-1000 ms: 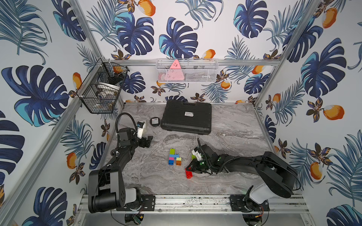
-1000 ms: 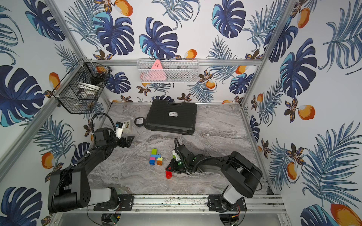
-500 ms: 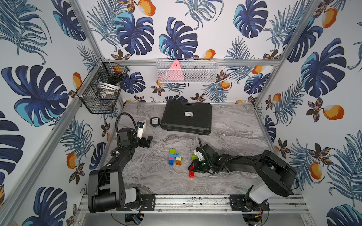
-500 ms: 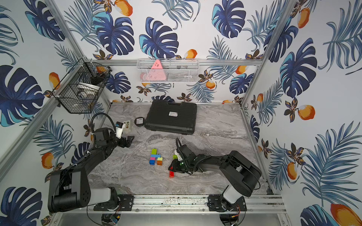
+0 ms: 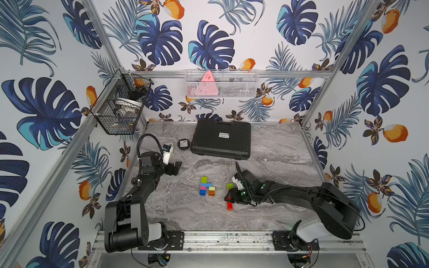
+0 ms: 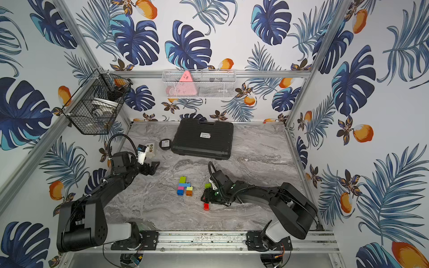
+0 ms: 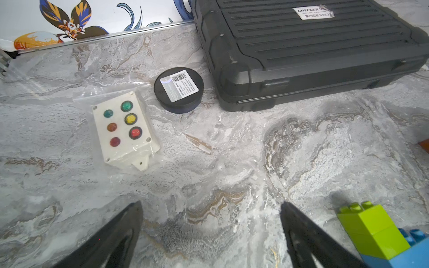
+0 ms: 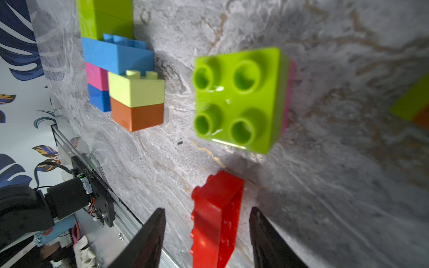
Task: Assemble the letter h with lego
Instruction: Place the lego brick at the center of the board, then pick up the lego brick from the center of the board.
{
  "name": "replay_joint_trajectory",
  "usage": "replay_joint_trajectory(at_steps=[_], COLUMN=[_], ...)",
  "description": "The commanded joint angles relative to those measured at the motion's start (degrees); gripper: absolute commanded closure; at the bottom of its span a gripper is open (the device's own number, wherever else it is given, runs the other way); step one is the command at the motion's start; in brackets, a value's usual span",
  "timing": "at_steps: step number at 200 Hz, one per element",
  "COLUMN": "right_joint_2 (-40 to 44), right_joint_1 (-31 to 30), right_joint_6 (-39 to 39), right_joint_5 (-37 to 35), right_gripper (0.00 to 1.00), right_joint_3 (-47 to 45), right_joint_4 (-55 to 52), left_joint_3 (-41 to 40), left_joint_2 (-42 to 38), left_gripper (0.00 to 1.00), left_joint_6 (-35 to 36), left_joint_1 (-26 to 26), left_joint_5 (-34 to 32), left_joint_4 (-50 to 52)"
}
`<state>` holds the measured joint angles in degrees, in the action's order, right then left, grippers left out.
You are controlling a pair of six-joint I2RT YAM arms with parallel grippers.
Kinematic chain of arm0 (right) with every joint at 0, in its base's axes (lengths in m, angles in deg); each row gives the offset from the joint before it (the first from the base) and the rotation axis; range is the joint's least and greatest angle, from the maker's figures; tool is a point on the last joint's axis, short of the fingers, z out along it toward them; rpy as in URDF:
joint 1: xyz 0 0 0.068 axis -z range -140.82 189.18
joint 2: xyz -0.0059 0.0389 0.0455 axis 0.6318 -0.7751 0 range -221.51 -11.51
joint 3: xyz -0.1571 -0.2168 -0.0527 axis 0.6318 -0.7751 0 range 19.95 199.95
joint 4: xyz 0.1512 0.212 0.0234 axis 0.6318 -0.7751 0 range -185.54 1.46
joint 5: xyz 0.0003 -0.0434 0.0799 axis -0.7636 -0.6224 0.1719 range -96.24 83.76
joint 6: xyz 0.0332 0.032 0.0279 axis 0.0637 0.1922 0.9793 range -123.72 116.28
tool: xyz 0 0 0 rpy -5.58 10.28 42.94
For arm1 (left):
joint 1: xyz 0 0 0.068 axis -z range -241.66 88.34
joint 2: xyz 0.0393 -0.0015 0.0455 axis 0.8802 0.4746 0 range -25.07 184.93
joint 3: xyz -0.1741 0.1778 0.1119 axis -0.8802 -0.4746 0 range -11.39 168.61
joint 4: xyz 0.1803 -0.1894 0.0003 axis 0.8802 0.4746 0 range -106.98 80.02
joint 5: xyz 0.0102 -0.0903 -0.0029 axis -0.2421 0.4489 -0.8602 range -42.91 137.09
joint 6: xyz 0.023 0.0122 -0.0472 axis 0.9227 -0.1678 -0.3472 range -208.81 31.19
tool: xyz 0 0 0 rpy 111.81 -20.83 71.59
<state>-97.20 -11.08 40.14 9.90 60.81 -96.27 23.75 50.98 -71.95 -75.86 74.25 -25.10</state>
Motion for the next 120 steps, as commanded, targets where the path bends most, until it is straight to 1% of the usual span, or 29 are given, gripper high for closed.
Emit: replay_joint_trajectory(at_steps=[1,27,56,71,92,105,120], right_joint_2=[0.49,-2.81,-8.84,-10.85,-12.45,-13.28,-13.4], right_joint_1=[-2.11,-6.98,-10.74,-11.47,-11.48,-11.52,-11.54], right_joint_6=[-1.06,0.66,2.88,2.64,2.93,3.18,3.15], right_joint_5=[-10.09,-17.7,-24.22,-23.18,-20.05,-19.86,-18.99], right_gripper=[0.37,0.38,0.39,0.43,0.53,0.6,0.65], right_joint_3=[3.93,9.82,16.55,17.74,17.2,17.1,16.71], right_joint_4=[-13.66,-23.86,-31.64,-30.77,-27.36,-26.54,-25.14], left_joint_3=[0.23,0.11,0.43,0.63,1.13,2.49,5.07], left_joint_2=[-0.11,-0.47,-0.29,-0.35,-1.84,-2.68,-3.25], left_gripper=[0.03,0.03,0.03,0.03,0.02,0.01,0.01], left_joint_6=[0.71,0.98,1.65,2.39,3.75,4.83,5.46], left_joint_1=[-0.07,-0.11,-0.17,-0.13,-0.08,-0.1,-0.06], left_joint_5=[1.09,1.32,1.38,2.47,4.25,6.49,9.65], left_joint_4=[-0.14,-0.01,0.72,1.06,1.67,4.17,8.14])
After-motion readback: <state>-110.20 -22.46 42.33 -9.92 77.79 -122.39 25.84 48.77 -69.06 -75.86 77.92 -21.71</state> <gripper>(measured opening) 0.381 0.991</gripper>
